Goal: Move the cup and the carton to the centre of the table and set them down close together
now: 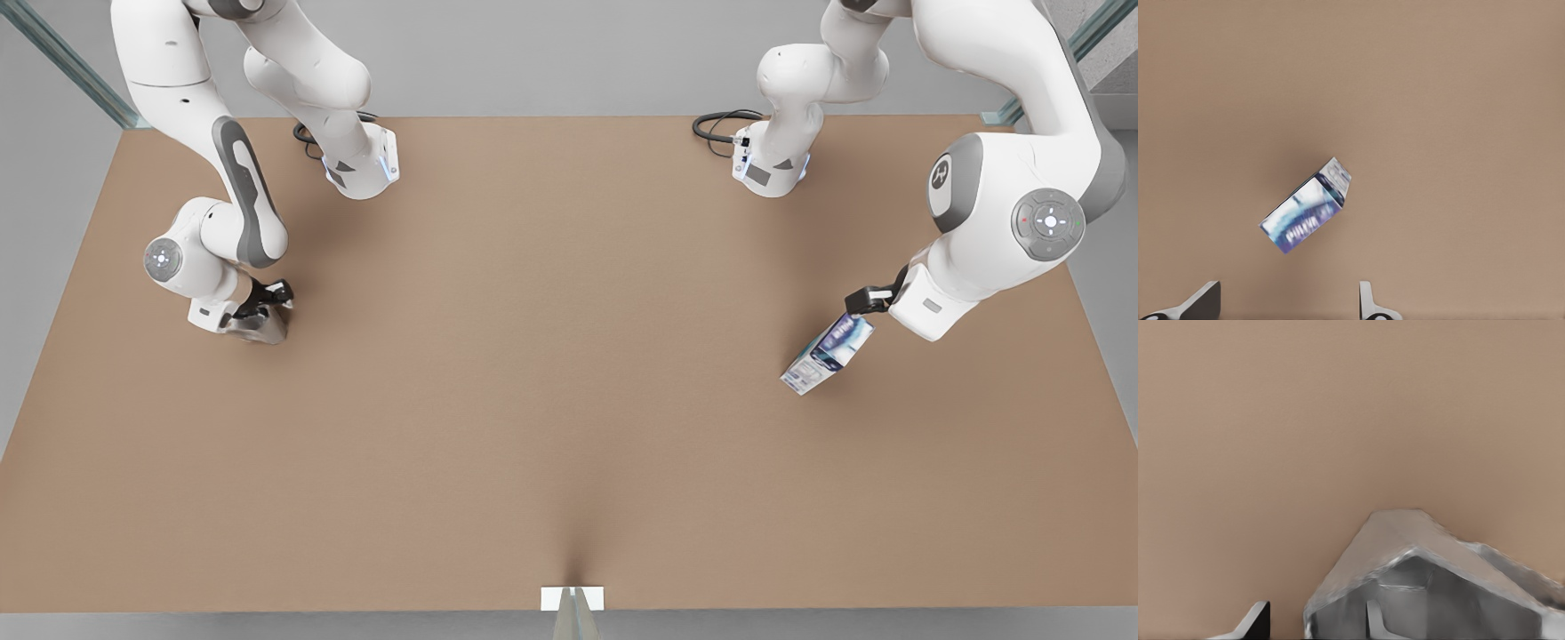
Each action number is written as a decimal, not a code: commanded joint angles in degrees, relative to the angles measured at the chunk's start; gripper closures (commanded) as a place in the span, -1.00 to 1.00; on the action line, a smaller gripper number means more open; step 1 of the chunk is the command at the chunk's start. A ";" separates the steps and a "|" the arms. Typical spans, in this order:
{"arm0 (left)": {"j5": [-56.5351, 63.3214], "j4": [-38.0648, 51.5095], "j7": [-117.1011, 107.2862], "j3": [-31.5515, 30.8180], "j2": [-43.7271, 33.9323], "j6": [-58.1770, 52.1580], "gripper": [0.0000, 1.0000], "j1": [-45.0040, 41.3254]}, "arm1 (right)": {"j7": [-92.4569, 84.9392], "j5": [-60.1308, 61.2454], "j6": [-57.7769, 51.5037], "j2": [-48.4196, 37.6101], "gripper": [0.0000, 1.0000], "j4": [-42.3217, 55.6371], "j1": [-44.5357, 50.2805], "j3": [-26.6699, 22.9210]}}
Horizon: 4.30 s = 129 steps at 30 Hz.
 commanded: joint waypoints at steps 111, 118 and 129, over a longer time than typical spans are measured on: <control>-7.55 -15.38 -44.72 1.23 2.81 13.92 -0.14 -13.18 | 46.31 2.12 -33.88 5.46 -1.00 52.47 23.71 -2.81; -13.18 -5.18 -74.88 -12.57 14.59 21.30 -0.15 -20.30 | 39.20 1.24 -45.04 -0.17 -1.00 58.98 15.98 -3.78; -15.46 -7.29 -75.85 -12.22 19.16 30.88 -0.35 -22.50 | 33.93 0.88 -44.78 3.87 -1.00 63.72 16.07 -4.13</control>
